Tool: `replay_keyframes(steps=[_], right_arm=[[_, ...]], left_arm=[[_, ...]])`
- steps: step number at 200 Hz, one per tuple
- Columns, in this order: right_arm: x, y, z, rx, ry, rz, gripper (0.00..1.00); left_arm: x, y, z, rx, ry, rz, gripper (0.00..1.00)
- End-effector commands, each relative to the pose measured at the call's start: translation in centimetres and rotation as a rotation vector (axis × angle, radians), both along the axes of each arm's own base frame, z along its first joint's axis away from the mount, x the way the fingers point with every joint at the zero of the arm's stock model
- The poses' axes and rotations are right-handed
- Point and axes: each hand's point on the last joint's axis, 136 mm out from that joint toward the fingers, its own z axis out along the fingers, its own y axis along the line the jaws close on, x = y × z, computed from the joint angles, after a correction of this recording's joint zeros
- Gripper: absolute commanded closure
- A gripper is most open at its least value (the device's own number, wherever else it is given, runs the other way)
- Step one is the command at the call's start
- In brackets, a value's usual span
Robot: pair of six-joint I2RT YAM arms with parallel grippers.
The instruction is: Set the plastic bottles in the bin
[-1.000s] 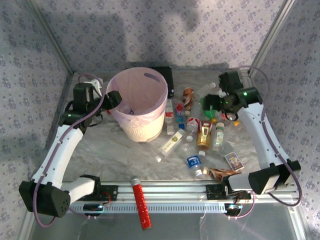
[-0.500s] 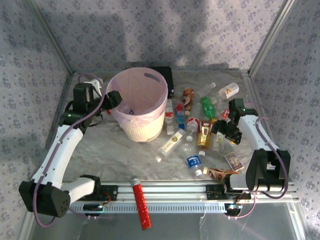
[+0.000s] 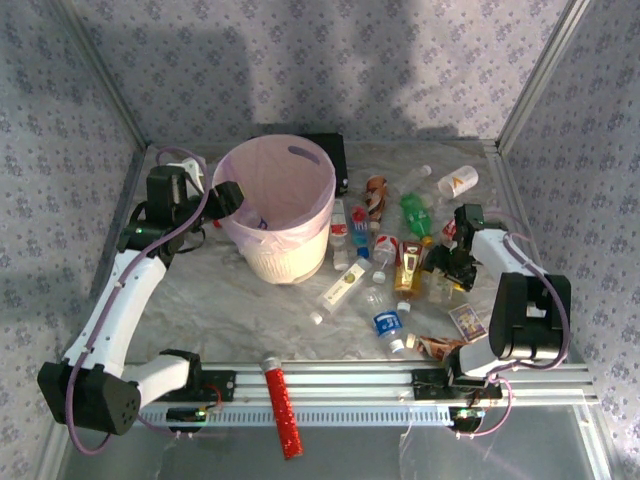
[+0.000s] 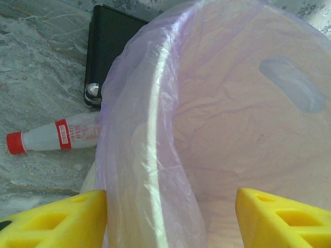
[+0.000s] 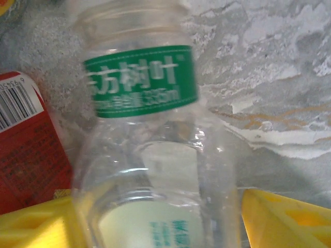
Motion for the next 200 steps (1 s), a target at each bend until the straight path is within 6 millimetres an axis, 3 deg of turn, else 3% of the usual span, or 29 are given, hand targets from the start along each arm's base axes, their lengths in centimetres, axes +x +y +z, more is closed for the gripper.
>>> replay_keyframes(steps=[1, 33, 66, 84, 121, 158, 182, 200], right_arm=[[0.0, -0.4, 0.3, -0.006, -0.007, -0.004, 0.3], [0.1, -0.5, 1.9, -0.01, -0.023, 0.003, 0.37], [0.8, -0.4, 5.2, -0.01, -0.094, -0.004, 0.38], [1.6, 0.2, 8.2, 0.013, -0.173, 0.002, 0.39], [4.5, 2.2, 17.1, 0.013, -0.396, 0.067, 0.4], [7.2, 6.6, 25.2, 0.028, -0.577, 0.208, 0.41], [8.7, 11.5, 30.0, 0.06, -0.681, 0.349, 0.41], [9.2, 15.6, 32.4, 0.098, -0.737, 0.455, 0.41]], left_arm=[[-0.1, 0.5, -1.2, 0.059, 0.036, 0.008, 0.34], [-0.1, 0.6, -1.2, 0.064, 0.034, 0.011, 0.34], [-0.1, 0.6, -1.1, 0.064, 0.03, 0.013, 0.34], [-0.2, 0.6, -1.1, 0.064, 0.031, 0.011, 0.34], [-0.2, 0.6, -1.0, 0.064, 0.028, 0.012, 0.34], [-0.2, 0.7, -0.9, 0.065, 0.026, 0.014, 0.34], [-0.1, 0.5, -1.0, 0.063, 0.029, 0.008, 0.34], [0.0, 0.5, -1.1, 0.062, 0.032, 0.01, 0.34]])
